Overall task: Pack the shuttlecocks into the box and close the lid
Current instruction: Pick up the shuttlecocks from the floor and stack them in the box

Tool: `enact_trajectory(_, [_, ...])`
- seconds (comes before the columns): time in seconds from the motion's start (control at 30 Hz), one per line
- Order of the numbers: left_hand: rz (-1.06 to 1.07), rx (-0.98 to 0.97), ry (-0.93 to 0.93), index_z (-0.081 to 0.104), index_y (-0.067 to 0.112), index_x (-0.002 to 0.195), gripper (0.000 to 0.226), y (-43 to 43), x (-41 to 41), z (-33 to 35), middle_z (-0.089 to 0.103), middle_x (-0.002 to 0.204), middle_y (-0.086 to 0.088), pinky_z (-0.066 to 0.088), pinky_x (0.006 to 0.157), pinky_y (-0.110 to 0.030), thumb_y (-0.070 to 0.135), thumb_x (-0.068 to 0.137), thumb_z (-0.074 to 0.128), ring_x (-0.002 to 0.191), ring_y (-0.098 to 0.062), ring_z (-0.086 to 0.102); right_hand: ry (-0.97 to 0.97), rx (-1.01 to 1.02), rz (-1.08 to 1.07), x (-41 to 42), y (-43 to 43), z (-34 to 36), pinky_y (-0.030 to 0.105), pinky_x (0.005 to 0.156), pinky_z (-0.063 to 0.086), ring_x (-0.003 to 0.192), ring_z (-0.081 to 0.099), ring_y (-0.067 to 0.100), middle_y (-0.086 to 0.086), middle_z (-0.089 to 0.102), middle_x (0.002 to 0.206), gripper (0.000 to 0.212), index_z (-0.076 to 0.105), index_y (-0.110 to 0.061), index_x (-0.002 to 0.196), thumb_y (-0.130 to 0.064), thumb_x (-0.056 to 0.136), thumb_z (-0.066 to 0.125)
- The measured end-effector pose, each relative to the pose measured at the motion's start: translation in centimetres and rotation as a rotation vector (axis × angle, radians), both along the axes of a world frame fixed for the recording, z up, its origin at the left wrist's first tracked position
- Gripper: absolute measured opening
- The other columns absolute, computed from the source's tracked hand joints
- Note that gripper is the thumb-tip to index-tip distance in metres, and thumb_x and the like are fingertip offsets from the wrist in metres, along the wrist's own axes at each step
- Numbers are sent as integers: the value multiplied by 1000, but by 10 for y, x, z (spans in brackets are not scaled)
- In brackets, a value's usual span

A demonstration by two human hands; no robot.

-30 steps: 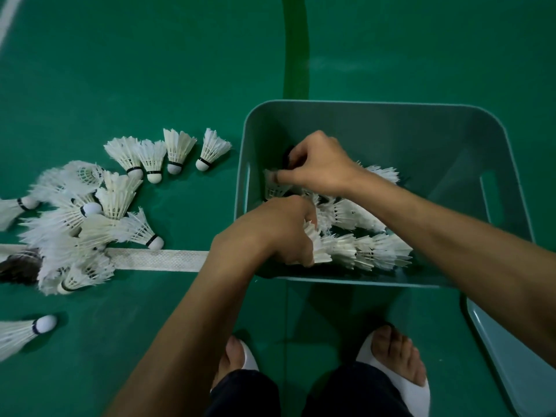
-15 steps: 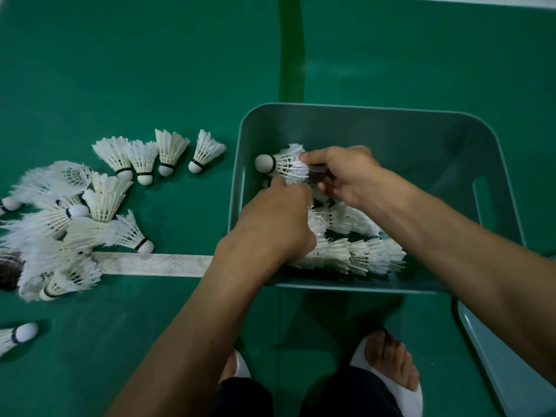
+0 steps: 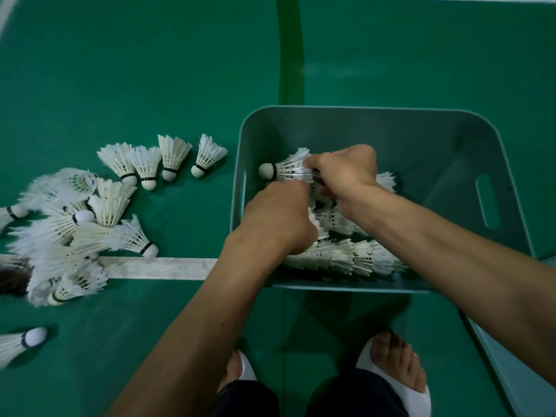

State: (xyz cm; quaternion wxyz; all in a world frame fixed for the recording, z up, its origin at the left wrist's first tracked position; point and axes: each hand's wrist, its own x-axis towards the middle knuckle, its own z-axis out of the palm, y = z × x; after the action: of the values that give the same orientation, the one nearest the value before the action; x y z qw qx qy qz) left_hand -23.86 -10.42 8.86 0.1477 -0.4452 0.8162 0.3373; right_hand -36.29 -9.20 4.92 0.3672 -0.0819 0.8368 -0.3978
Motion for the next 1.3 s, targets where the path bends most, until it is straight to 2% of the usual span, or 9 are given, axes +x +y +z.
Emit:
enact_trajectory(0.1, [13,-33,-23,56,21,122,45,-3,-1,-2,55,125,-5,47,77,-35,17,82,75,101,-24,57,-237,6,92,-1,-5,6,31,51,54,54,59,22,10,66,73,9,66,-7,82,-11,84,74])
enact_trajectory(0.2, [54,-57,-24,57,17,118,42,-5,1,-5,52,129,-9,46,80,-35,14,80,74,109,-29,58,-456,50,171,-17,-3,8,29,59,46,61,59,20,7,67,71,14,59,-12,85,-18,96,54])
enact_trajectory(0.33, [95,-51,-16,58,15,118,40,-3,1,-5,43,139,-13,43,81,-33,12,81,73,113,-32,57,-276,77,192,-29,2,5,16,43,40,50,65,16,8,78,80,15,67,-6,104,-16,94,63])
enact_trajectory(0.4, [97,-43,-36,58,14,123,43,-4,-1,-5,40,146,-15,42,81,-33,12,83,72,115,-33,57,-188,61,184,-30,1,1,18,45,38,62,67,20,14,79,96,25,69,-2,112,-13,89,71])
enact_trajectory(0.57, [66,-46,-49,57,15,116,38,-5,-4,-3,50,134,-13,46,80,-34,18,83,74,109,-32,59,-378,41,192,-31,-3,1,25,54,42,64,66,19,7,71,82,4,62,-11,95,-11,96,59])
enact_trajectory(0.73, [69,-41,-43,51,17,104,29,-9,-5,-7,57,123,-11,43,75,-34,16,84,73,94,-26,53,-500,61,184,-31,-5,-3,29,62,42,73,60,20,6,67,81,10,57,-14,90,-14,98,51])
enact_trajectory(1.1, [98,-33,58,56,16,117,36,-11,2,-7,56,107,-6,46,74,-35,10,84,70,92,-26,56,-231,-39,108,-45,16,9,24,51,51,66,67,23,10,77,77,12,71,-5,89,-15,87,77])
enact_trajectory(1.23, [78,10,110,57,19,115,42,-6,2,-5,62,104,-4,57,77,-40,18,78,79,90,-26,62,-42,-137,318,-46,37,24,24,55,48,74,63,17,8,76,87,3,74,-9,89,-7,88,73])
enact_trajectory(1.3, [55,54,148,59,22,110,44,-6,1,-1,64,95,0,57,73,-37,23,74,85,86,-22,64,23,-278,579,-45,52,39,22,58,50,77,65,15,8,75,88,16,75,-10,90,5,86,69])
